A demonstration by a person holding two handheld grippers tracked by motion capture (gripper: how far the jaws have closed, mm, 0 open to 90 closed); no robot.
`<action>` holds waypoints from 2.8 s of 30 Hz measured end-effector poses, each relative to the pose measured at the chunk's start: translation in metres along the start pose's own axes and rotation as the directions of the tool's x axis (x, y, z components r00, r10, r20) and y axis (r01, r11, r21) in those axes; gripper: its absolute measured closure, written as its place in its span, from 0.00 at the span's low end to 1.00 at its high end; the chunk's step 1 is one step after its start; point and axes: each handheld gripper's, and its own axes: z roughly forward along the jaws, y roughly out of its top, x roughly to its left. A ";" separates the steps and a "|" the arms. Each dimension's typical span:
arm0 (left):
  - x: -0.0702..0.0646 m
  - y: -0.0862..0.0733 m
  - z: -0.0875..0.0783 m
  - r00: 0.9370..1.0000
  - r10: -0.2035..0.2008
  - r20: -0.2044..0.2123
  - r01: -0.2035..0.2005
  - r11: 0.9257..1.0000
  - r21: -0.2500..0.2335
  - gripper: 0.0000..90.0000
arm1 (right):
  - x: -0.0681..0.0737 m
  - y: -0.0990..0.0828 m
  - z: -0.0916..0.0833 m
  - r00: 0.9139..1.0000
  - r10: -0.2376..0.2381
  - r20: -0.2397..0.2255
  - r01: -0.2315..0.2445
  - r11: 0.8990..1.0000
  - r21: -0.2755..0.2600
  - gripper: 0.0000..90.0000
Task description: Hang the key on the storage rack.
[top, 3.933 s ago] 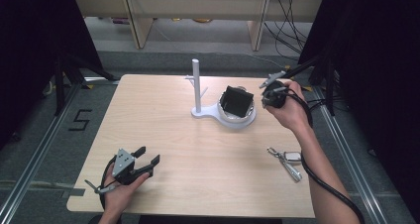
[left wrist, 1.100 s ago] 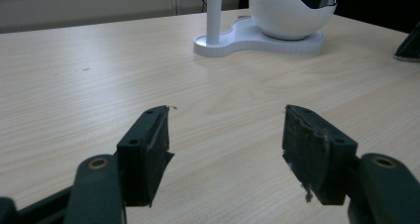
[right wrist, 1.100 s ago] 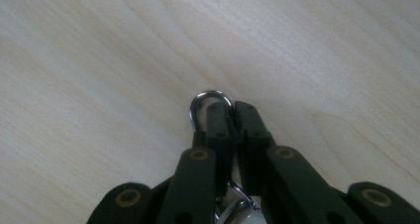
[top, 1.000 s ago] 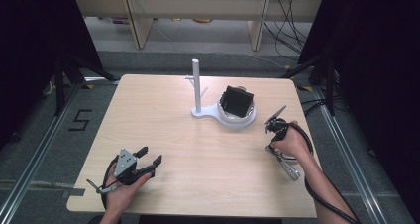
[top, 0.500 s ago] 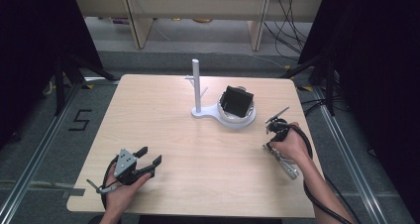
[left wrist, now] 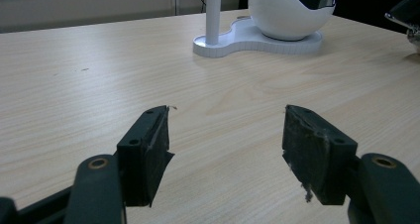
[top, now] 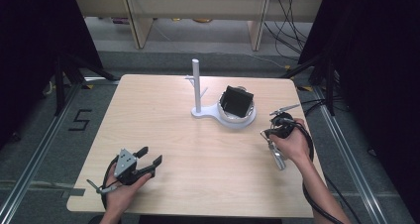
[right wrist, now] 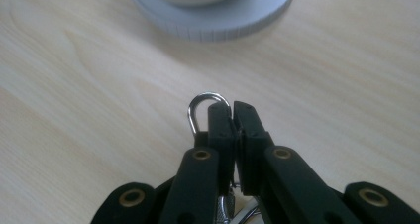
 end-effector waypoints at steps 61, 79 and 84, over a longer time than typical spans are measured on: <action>-0.086 0.107 0.094 0.894 0.043 0.445 -0.035 0.999 -0.026 0.55 | 0.111 0.045 -0.029 0.968 -0.180 -0.175 0.051 0.822 -0.567 0.98; -0.084 0.116 0.117 0.892 -0.051 0.450 0.058 0.998 0.000 0.73 | 0.127 0.048 -0.025 0.958 -0.208 -0.196 0.063 0.822 -0.566 0.98; -0.085 0.116 0.119 0.887 -0.065 0.458 0.073 0.997 0.001 0.78 | 0.130 0.047 -0.024 0.956 -0.203 -0.210 0.053 0.827 -0.560 0.98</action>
